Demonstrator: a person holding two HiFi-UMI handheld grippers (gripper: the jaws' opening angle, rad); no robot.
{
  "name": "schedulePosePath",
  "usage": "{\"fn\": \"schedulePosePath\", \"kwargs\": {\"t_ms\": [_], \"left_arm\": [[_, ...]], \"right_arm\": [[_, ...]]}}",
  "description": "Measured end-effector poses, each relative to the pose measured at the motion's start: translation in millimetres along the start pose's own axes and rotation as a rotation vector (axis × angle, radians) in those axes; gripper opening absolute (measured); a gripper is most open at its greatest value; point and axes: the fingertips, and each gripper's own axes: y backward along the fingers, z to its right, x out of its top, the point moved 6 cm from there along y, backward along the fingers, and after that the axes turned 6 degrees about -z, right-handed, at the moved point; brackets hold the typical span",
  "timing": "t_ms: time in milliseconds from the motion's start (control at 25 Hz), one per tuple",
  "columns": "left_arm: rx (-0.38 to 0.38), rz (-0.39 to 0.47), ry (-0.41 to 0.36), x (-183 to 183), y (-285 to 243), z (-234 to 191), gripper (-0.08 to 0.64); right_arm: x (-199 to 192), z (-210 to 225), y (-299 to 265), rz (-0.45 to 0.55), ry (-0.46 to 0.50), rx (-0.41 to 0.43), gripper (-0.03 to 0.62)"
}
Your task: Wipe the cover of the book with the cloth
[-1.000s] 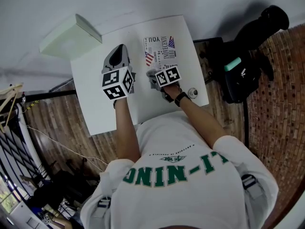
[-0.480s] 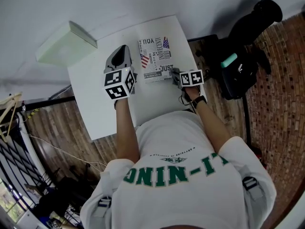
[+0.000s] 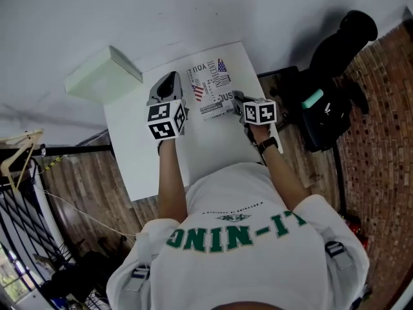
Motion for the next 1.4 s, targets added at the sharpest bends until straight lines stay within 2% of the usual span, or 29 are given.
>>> {"fn": "schedulePosePath", "kwargs": {"t_ms": [160,280,520,680,880,1120,1400], "left_arm": [[-0.001,0.035,-0.012,17,5,1,0.008],[-0.003,0.078,-0.011,33,8,3,0.008],[-0.005,0.173,-0.037,74,17,14,0.008],[0.012,0.228,-0.075,95,34,24,0.008],[0.045,0.248,-0.100,105,48,27,0.008],[0.055,0.241,-0.095,103,55,30,0.008],[0.028,0.229,-0.100,94,54,37,0.008]], "right_arm": [[59,-19,28,0.151,0.028,0.031,0.038],[104,-40,57,0.283,0.112,0.044,0.038],[176,-101,128,0.571,0.394,-0.034,0.040],[194,-128,164,0.684,0.434,-0.072,0.038],[196,-137,183,0.748,0.431,-0.156,0.037],[188,-137,181,0.726,0.423,-0.151,0.037],[173,-126,177,0.683,0.410,-0.176,0.037]]}}
